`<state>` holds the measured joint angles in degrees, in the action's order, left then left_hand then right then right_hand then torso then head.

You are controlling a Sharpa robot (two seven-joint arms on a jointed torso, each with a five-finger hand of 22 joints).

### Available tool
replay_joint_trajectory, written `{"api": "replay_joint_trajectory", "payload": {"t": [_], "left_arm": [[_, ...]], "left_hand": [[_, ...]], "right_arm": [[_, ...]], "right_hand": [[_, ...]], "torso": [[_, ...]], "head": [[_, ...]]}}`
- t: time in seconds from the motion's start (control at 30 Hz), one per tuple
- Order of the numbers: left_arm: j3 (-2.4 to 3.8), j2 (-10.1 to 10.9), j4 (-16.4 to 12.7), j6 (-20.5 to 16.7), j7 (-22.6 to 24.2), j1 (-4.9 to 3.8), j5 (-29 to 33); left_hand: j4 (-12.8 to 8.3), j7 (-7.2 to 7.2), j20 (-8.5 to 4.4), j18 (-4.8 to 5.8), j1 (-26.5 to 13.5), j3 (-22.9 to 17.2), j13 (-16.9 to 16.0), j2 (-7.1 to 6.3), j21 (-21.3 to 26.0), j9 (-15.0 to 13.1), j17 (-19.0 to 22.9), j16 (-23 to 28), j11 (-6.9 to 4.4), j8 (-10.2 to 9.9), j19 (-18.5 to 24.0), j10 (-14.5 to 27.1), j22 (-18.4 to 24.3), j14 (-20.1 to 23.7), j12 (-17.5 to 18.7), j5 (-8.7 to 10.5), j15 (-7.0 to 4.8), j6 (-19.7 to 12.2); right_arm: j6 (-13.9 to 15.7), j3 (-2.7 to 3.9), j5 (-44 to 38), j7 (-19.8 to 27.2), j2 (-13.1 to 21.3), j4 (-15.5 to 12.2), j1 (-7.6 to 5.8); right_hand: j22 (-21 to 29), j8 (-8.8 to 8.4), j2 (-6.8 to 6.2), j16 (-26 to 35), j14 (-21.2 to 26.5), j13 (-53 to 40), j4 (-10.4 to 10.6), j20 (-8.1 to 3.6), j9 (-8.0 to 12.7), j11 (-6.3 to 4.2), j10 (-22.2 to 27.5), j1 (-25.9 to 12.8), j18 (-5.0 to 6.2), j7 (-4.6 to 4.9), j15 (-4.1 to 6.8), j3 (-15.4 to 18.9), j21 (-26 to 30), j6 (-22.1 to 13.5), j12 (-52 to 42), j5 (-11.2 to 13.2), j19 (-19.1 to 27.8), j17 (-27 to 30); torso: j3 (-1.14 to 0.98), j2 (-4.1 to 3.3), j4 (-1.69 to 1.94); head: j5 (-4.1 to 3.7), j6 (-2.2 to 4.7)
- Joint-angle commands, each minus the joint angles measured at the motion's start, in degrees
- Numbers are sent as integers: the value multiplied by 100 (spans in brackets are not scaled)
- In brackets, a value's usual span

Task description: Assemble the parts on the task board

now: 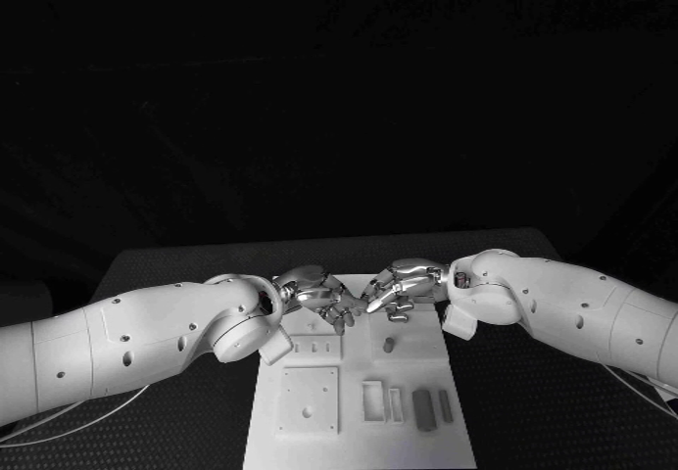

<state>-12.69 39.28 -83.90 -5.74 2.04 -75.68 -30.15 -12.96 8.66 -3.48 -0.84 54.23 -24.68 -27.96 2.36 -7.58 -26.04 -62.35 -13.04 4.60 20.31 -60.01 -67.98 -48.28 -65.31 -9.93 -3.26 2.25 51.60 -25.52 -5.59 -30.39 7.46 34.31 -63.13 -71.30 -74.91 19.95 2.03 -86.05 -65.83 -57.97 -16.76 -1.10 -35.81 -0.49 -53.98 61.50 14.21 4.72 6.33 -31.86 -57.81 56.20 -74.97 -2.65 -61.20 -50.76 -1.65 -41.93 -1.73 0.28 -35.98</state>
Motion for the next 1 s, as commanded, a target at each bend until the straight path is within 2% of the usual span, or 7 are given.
{"api": "replay_joint_trajectory", "payload": {"t": [0.03, 0.23, 0.3, 0.5, 0.53, 0.9, 1.0], "left_arm": [[11, -32, -54, 28, 69, -8, 107], [11, -34, -63, -7, 82, -9, 187], [11, -39, -64, -15, 95, -9, 228], [11, -47, -78, -95, 120, -9, 319], [11, -48, -82, -107, 123, -9, 344], [10, -41, -102, -164, 122, -9, 559], [10, -32, -101, -146, 96, -9, 574]], "left_hand": [[-105, 0, 9, -40, 53, -70, -14, 37, 40, -13, -14, 27, -29, 14, -25, -41, -15, -29, -26, 24, 3, 52], [-230, -30, 14, -27, 150, -214, -26, 117, 53, -38, -29, 39, -45, 31, -14, -88, -40, -36, -32, 21, 7, 113], [-194, -59, 19, -17, 207, -436, -29, 67, 59, -58, -42, 44, -60, 46, -20, -136, -57, -48, -33, 31, 9, 164], [-225, -129, 17, -8, 290, -644, -34, 149, 70, -93, -59, 49, -98, 83, -6, -213, -80, -59, -40, 39, 7, 246], [-255, -170, 18, -3, 343, -735, -40, 215, 73, -116, -66, 50, -125, 118, -4, -272, -90, -64, -54, 40, 6, 310], [-289, -220, 16, 27, 285, -891, -45, 270, 97, -186, -93, 58, -179, 180, 33, -431, -131, -85, -57, 36, 4, 442], [-281, -197, 17, 36, 226, -889, -33, 224, 102, -186, -97, 65, -166, 158, 39, -407, -142, -82, -25, 37, 8, 412]], "right_arm": [[-125, -1, -35, 45, -31, -30, 3], [-102, -1, -36, 19, -59, -14, 3], [-97, -1, -37, 9, -69, -9, 3], [-66, -2, -61, -9, -85, -3, 3], [-63, -2, -61, -14, -88, -1, 3], [-1, -3, -121, -32, -95, 1, 3], [-7, -3, -126, -35, -98, 12, 3]], "right_hand": [[-89, 28, 41, -22, 15, -8, -2, 7, -120, -9, 47, 20, 79, 78, 8, -48, 30, 122, 4, -24, 38, -5], [-89, 29, 40, -22, 16, -8, -2, 8, -123, -9, 48, 21, 79, 79, 7, -48, 30, 121, 4, -24, 39, -6], [-89, 29, 40, -22, 17, -8, -2, 8, -124, -9, 48, 21, 79, 79, 7, -48, 31, 120, 4, -24, 39, -6], [-89, 28, 38, -22, 19, -9, -1, 9, -128, -8, 50, 21, 79, 80, 7, -48, 32, 117, 5, -24, 41, -7], [-89, 27, 38, -22, 22, -9, 0, 10, -131, -8, 53, 20, 79, 81, 7, -48, 33, 113, 6, -24, 42, -8], [-88, 23, 39, -22, 29, -10, 1, 14, -143, -5, 60, 20, 79, 84, 5, -49, 36, 100, 9, -24, 45, -10], [-88, 23, 41, -22, 30, -10, 1, 14, -146, -4, 61, 21, 79, 84, 4, -50, 36, 99, 9, -24, 46, -11]], "torso": [[-1, 0, -2], [-4, -1, -4], [-5, -1, -4], [-1, 0, -1], [-2, 0, -1], [-4, 0, -6], [-5, -3, -6]], "head": [[-5, -9], [-1, -22], [1, -23], [10, -36], [9, -38], [11, -45], [7, -42]]}}
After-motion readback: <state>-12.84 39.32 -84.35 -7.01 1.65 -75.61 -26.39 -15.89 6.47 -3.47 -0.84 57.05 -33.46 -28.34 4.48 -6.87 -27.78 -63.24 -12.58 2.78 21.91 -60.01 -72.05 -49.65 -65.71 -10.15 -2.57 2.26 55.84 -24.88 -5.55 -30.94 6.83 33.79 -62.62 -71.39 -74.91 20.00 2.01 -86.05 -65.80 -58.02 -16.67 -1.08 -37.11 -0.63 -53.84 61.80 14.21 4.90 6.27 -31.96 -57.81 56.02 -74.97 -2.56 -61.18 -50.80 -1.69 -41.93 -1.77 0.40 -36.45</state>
